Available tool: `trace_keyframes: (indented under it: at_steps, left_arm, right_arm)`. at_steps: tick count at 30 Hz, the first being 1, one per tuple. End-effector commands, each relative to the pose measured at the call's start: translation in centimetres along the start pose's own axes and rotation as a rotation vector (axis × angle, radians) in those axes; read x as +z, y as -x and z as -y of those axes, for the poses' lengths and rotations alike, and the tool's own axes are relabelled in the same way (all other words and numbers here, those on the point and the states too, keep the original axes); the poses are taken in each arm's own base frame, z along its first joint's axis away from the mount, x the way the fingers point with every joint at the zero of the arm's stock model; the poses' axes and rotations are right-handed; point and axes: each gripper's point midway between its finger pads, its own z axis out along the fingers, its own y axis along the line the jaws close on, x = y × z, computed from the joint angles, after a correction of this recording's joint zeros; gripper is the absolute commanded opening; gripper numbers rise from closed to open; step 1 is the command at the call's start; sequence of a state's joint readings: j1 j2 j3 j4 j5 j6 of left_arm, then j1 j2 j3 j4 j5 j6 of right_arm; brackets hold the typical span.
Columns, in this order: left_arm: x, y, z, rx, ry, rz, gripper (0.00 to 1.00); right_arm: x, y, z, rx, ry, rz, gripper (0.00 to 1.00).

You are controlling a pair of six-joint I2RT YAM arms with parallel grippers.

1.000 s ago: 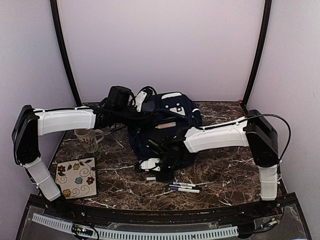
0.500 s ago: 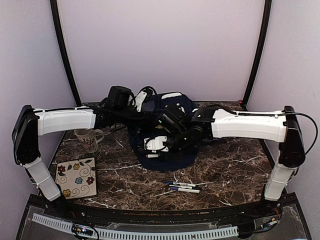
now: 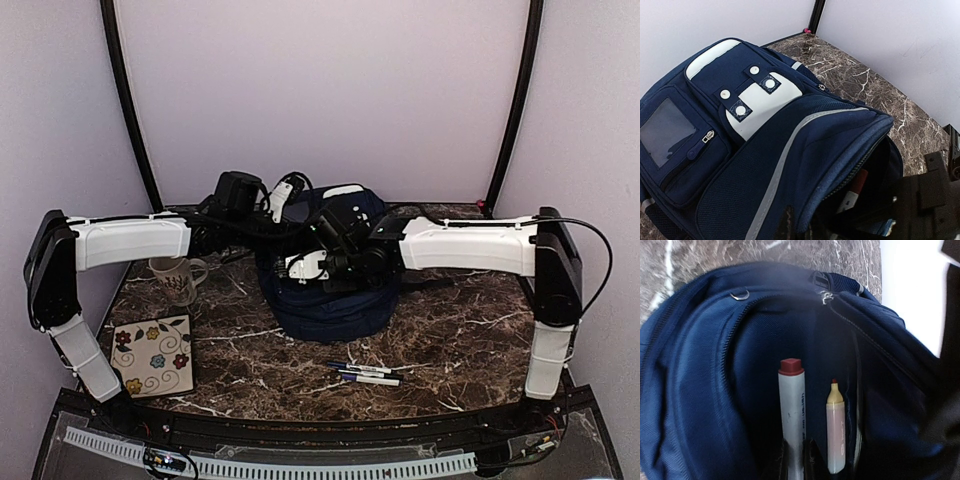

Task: Pack the student bag
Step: Place the pen in the upper front pocket of the bag.

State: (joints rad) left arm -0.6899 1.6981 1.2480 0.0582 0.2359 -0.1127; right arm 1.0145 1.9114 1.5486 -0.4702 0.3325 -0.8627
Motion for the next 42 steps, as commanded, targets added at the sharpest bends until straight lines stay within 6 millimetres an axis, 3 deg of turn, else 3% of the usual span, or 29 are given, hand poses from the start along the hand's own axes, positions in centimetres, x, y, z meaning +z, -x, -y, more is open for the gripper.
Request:
trace_keyframes:
  at_steps: [1, 10, 15, 19, 23, 30, 34, 37, 42]
  left_arm:
    - [-1.4, 3.1, 0.9, 0.004, -0.036, 0.097, 0.00]
    - [-1.5, 3.3, 1.0, 0.003, -0.040, 0.101, 0.00]
    - [-1.4, 3.2, 0.9, 0.002, -0.042, 0.098, 0.00]
    - [-1.3, 3.0, 1.0, -0.001, -0.046, 0.093, 0.00]
    - [-1.2, 2.9, 0.9, -0.001, -0.044, 0.092, 0.00]
    - [-1.4, 3.1, 0.9, 0.003, -0.037, 0.096, 0.00]
    - [-1.6, 3.3, 0.9, 0.011, -0.039, 0.106, 0.00]
    - [-1.6, 3.2, 0.7, 0.018, -0.022, 0.105, 0.00]
    - [-1.5, 3.0, 0.5, 0.018, -0.016, 0.097, 0.00]
  right_arm:
    - [2.1, 0.0, 2.4, -0.091, -0.143, -0.057, 0.06]
    - [7.1, -3.4, 1.9, -0.167, -0.198, -0.164, 0.07]
    - [8.9, -5.6, 5.1, -0.171, -0.425, -0.242, 0.14]
    - [9.3, -6.9, 7.3, -0.179, -0.559, -0.280, 0.25]
    - [7.2, -6.1, 7.5, -0.151, -0.579, -0.232, 0.32]
    - [3.8, -3.7, 3.9, -0.080, -0.402, -0.133, 0.35]
    - [2.1, -3.1, 0.1, -0.146, -0.300, -0.126, 0.36]
    - [0.8, -2.0, -3.4, -0.096, -0.177, -0.066, 0.36]
    - [-1.8, -1.3, -6.5, -0.029, -0.047, -0.045, 0.35]
